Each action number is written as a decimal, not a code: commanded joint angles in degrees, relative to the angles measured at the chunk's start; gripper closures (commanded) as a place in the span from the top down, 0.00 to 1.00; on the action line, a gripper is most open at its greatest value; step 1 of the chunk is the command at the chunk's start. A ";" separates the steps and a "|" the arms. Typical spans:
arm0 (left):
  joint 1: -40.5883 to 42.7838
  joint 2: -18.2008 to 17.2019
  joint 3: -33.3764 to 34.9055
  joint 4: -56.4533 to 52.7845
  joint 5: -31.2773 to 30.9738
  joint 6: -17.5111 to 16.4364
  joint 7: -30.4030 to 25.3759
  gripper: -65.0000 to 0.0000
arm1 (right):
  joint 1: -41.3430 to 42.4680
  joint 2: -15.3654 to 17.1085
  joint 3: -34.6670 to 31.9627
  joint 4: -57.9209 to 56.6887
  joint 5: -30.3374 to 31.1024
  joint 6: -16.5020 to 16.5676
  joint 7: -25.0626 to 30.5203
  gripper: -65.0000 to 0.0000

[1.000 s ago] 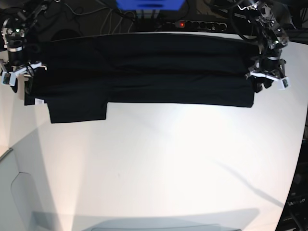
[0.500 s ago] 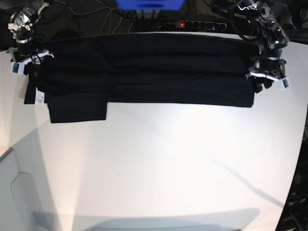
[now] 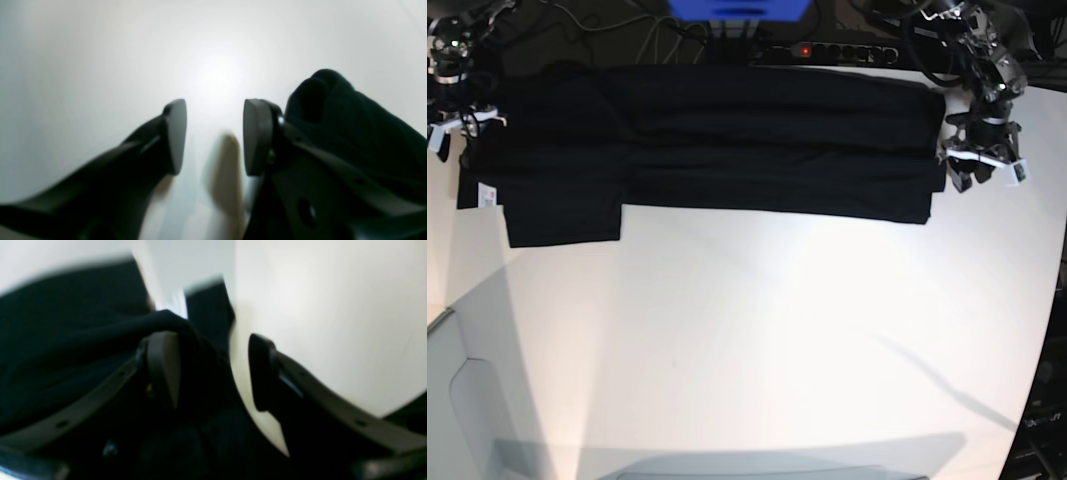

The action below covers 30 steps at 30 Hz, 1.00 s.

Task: Fold the T-shirt properly
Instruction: 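Regrasp the strip ends with both grippers and shift them outward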

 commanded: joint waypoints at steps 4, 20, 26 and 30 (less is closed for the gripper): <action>-0.06 -0.73 -0.29 1.19 -0.72 0.25 -1.39 0.42 | -0.22 0.57 0.21 1.94 0.82 -0.23 1.04 0.51; -0.14 -0.73 -0.29 1.27 -0.72 0.25 -1.39 0.42 | -6.03 -2.60 -2.87 2.29 0.99 -0.23 1.39 0.51; -0.23 -0.73 -0.03 1.27 -0.72 0.25 -1.39 0.42 | -2.77 -2.60 -3.57 9.85 0.90 -0.23 0.95 0.51; -0.23 -0.73 -0.03 1.27 -0.72 0.25 -1.39 0.42 | 3.38 -2.16 -7.70 9.94 0.11 -0.23 0.77 0.51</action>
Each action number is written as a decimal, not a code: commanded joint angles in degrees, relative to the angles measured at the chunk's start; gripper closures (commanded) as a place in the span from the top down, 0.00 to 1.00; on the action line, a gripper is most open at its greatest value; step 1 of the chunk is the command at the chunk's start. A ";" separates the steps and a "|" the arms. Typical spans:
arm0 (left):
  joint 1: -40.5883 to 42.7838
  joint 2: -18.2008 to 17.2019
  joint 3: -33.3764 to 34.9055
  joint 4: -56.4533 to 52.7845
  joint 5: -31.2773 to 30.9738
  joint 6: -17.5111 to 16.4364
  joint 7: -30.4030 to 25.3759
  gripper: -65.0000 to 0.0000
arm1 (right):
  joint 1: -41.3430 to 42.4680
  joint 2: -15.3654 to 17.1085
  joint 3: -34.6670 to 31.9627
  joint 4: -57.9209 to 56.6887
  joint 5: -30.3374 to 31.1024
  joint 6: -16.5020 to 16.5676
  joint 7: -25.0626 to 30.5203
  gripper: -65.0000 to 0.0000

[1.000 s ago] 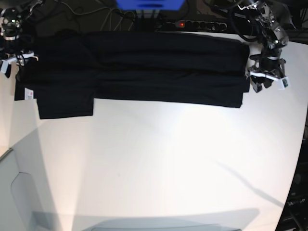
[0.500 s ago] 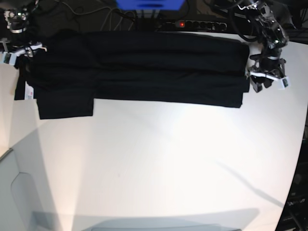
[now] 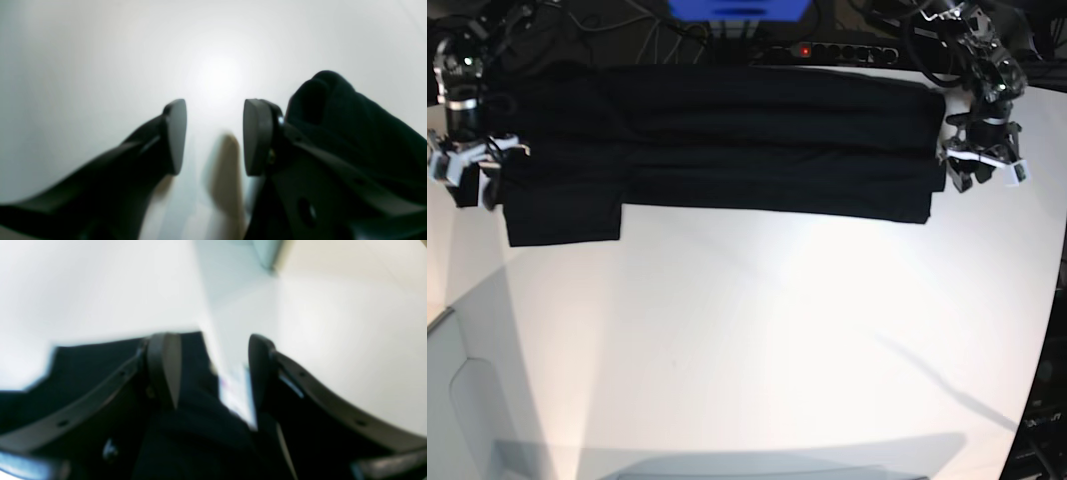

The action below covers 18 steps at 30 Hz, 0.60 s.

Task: Fold the T-shirt properly
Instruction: 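Regrasp the strip ends with both grippers and shift them outward, then pull the strip ends apart with both grippers to straighten it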

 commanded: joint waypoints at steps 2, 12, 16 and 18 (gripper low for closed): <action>-0.12 -0.68 -0.03 1.21 -0.75 0.20 -1.34 0.42 | 4.65 1.96 -2.56 -1.00 -3.40 -0.18 -0.74 0.51; 0.05 -0.68 -0.38 0.94 -0.75 0.20 -1.34 0.42 | 25.66 2.66 -5.90 -23.24 -23.71 -0.18 -7.16 0.51; 0.67 -0.68 -0.47 1.12 -0.75 0.20 -1.34 0.42 | 26.98 4.77 -5.90 -27.90 -23.71 -0.18 -7.16 0.51; 0.76 -0.68 -0.47 1.21 -0.75 0.20 -1.34 0.42 | 26.98 5.83 -5.90 -28.96 -23.54 -0.18 -7.07 0.51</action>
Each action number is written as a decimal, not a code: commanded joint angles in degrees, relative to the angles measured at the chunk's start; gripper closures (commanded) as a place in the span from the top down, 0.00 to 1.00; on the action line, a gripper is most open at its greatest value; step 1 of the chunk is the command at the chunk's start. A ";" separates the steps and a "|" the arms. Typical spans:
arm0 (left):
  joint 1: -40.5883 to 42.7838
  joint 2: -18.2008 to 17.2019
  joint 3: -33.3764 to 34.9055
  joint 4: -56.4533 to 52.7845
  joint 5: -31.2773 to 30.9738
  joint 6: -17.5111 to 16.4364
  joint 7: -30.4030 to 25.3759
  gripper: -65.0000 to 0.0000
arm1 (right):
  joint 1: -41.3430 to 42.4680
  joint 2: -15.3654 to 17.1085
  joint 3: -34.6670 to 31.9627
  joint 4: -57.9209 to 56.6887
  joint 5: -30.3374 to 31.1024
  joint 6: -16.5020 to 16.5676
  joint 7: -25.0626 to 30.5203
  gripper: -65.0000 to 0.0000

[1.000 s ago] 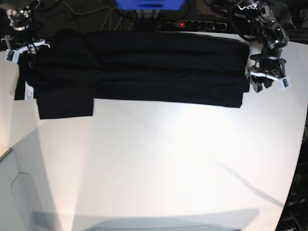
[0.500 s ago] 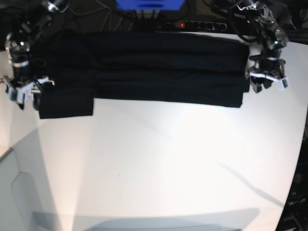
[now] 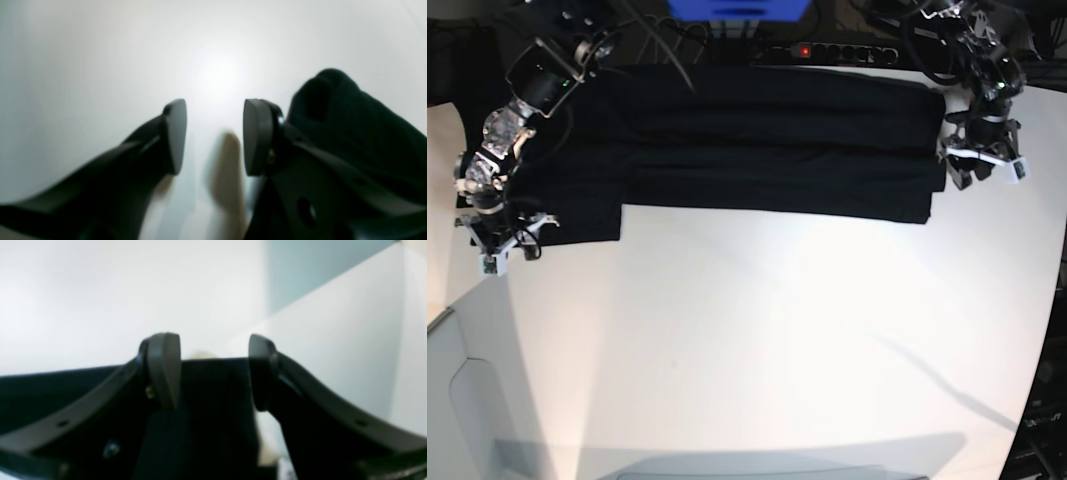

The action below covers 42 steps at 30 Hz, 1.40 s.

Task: Fold the T-shirt properly
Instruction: 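Pull the strip ends apart with both grippers to straighten it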

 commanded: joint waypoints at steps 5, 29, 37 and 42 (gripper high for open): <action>0.01 -0.84 -0.31 1.12 -0.75 -0.15 -1.24 0.42 | 0.86 1.55 -0.04 -0.73 0.75 -0.05 1.04 0.51; 0.10 -1.01 -0.40 1.12 -0.75 -0.15 -1.24 0.42 | -0.46 1.64 -0.13 -2.84 0.66 -0.05 0.95 0.00; 0.10 -1.01 -0.40 1.21 -0.75 -0.15 -1.24 0.42 | -3.89 -1.88 0.49 13.78 0.83 -0.05 0.51 0.00; 0.01 -1.10 -0.40 1.21 -0.75 -0.15 -1.24 0.42 | -10.04 -6.19 0.40 25.91 0.83 -0.05 0.51 0.00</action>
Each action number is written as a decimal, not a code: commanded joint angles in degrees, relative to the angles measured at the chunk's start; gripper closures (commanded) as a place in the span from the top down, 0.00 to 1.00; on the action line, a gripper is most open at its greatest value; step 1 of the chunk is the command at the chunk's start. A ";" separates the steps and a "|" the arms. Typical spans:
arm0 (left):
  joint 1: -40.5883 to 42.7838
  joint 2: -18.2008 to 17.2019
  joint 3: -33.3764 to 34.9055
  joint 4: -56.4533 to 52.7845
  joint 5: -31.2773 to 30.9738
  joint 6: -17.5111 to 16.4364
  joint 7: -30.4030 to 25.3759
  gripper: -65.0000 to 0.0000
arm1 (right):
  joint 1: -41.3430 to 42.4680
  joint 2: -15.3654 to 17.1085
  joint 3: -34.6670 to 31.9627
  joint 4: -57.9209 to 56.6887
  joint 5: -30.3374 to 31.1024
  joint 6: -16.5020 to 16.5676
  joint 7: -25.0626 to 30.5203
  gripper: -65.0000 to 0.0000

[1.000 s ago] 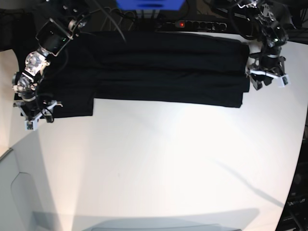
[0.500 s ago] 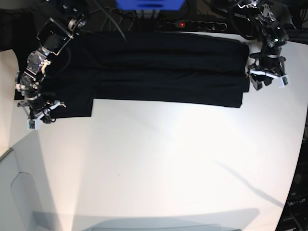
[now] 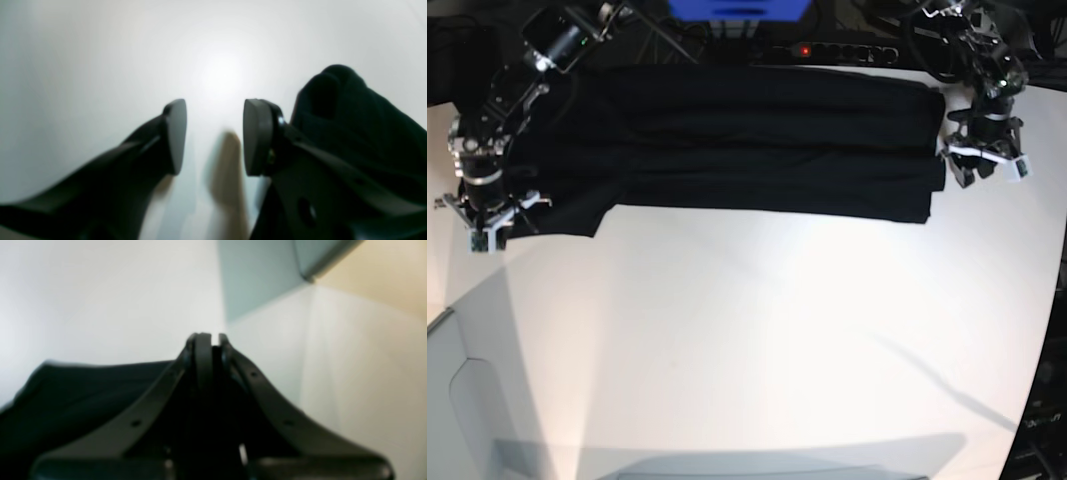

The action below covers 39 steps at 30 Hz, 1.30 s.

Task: Fold the T-shirt properly
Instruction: 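Pull the strip ends apart with both grippers to straighten it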

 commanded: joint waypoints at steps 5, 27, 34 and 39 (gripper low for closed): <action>-0.45 -0.88 -0.27 1.19 -0.70 -0.15 -1.21 0.42 | -5.51 -2.95 0.11 9.90 0.86 -0.12 1.36 0.00; -0.71 -1.06 0.08 1.19 -0.79 -0.15 -1.21 0.42 | -12.63 -5.93 13.48 15.52 0.86 -0.12 1.27 0.00; -0.71 -1.06 0.17 1.19 -0.79 -0.15 -1.21 0.42 | -12.72 -5.93 14.88 11.83 0.86 -0.12 1.27 0.00; -0.71 -1.06 0.17 1.19 -0.79 -0.15 -1.21 0.42 | -12.72 -5.93 14.88 7.35 0.86 -0.12 1.36 0.00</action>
